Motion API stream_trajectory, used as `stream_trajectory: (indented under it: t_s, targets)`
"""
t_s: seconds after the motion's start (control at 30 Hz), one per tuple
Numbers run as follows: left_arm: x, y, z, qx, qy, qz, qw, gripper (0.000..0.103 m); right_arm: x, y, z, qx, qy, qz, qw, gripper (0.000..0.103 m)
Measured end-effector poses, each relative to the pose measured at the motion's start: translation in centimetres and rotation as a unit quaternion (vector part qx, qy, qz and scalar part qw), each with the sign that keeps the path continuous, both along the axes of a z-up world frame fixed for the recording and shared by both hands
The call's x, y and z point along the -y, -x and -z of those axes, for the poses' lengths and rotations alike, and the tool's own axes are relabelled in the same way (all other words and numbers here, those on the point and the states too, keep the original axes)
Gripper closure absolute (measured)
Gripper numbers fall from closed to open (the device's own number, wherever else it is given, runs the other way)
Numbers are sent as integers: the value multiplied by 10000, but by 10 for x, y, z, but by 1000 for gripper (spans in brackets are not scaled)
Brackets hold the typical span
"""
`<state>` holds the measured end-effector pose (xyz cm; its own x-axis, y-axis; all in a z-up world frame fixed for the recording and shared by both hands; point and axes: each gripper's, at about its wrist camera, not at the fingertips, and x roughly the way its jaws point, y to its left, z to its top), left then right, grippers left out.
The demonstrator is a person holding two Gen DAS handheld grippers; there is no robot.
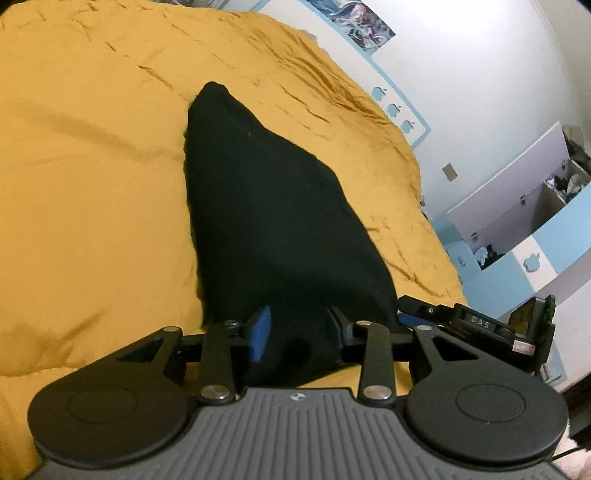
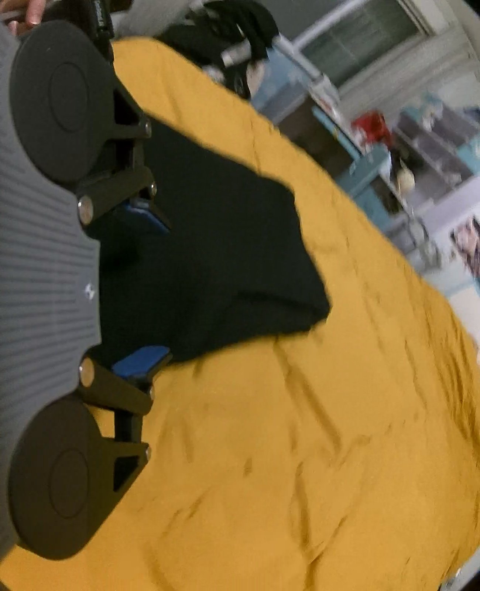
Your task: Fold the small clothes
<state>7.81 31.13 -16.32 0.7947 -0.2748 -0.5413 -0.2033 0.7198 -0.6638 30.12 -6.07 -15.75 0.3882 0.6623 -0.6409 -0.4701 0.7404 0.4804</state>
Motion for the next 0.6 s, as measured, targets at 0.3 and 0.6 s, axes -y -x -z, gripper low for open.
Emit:
stream_trajectory:
  t_s: [0.3, 0.6]
  targets:
    - [16, 6, -65, 96, -291, -356, 9989, 47, 40, 25, -16, -148, -145, 951, 9953, 37]
    - [98, 33, -126, -619, -1907, -722, 9770, 16, 18, 121, -117, 1058, 519, 746, 9902, 22]
